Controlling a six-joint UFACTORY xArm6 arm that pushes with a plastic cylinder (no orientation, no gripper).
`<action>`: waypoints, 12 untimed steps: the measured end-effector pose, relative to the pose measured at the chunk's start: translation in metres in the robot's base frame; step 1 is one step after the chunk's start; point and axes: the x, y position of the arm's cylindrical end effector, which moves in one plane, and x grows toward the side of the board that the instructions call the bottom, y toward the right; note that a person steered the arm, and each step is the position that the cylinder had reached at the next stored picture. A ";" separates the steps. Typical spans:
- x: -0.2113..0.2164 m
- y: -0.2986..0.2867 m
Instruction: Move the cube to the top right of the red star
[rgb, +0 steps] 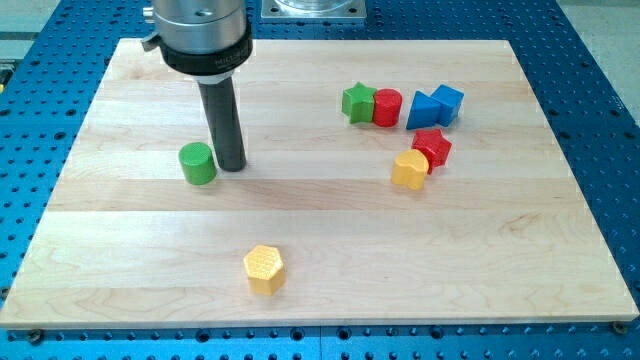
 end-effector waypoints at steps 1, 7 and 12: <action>0.011 -0.037; -0.085 0.317; -0.206 0.381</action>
